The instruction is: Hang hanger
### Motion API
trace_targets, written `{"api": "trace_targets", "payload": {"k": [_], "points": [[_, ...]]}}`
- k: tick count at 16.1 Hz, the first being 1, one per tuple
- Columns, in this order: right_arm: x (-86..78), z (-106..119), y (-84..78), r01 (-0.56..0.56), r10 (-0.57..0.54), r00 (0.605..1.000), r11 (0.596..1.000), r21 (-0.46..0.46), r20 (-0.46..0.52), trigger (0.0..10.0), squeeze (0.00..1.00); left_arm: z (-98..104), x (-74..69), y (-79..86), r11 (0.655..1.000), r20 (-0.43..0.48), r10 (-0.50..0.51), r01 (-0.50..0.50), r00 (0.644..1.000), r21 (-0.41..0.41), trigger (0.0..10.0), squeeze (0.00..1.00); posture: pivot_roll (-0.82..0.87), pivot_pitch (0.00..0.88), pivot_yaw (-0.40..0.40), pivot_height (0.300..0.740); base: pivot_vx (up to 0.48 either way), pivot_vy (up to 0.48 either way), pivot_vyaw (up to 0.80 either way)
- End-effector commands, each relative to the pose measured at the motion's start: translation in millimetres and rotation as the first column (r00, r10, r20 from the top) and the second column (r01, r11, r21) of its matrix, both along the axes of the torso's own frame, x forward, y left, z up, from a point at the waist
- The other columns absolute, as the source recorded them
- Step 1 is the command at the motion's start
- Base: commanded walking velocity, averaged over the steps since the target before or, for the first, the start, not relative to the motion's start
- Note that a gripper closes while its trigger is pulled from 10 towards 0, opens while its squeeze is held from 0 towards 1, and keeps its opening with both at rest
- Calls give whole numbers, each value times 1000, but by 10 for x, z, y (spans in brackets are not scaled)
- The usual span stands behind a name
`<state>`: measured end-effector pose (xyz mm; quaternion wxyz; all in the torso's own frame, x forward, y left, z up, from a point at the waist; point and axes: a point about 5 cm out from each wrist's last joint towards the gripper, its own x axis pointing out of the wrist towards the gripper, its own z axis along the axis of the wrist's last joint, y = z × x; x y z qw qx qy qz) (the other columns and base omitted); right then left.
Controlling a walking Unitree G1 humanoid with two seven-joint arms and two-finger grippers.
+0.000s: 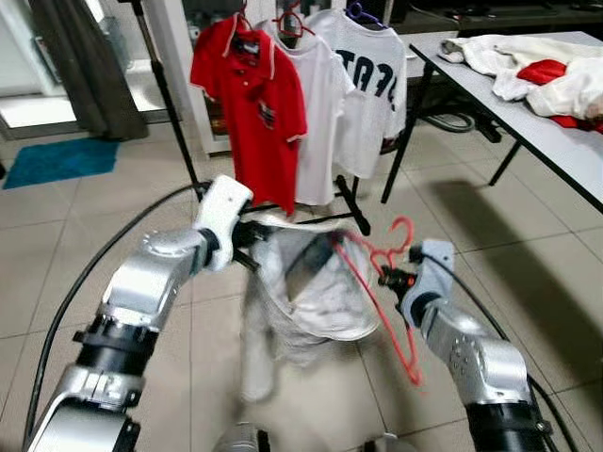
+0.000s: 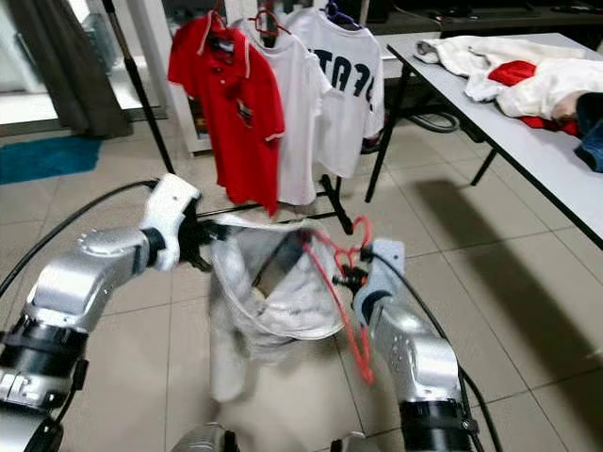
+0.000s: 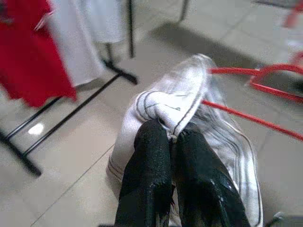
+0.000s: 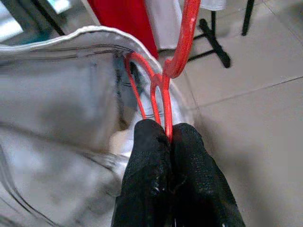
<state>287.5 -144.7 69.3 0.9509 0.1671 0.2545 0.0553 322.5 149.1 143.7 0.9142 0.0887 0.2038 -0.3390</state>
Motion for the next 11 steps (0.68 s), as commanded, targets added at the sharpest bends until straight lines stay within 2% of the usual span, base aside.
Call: {"api": "trace_targets", "payload": {"k": [1,5,7,9,11], "points": [[60,57,4,26,-30,999,995,99,36,10000,0,138,-42,-42,995,71,-95,97,993,-21,0,0,-2,0,13,705,0,0,0],[133,72,271,-5,0,1000,950,311,15,10000,0,272,-157,-49,962,170,-259,270,951,-49,0,0,10,0,25,705,0,0,0],[161,90,351,1,-4,1000,930,367,9,10000,0,350,-175,-80,947,212,-291,312,933,-72,0,0,16,0,31,705,0,0,0],[138,14,480,-101,108,994,962,253,-15,10000,0,484,-175,-106,935,281,-302,341,911,-101,0,0,24,0,34,705,0,0,0],[90,-47,520,-161,172,985,961,223,-32,10000,0,494,-159,-47,937,293,-305,341,906,-80,0,0,26,0,34,705,0,0,0]]}}
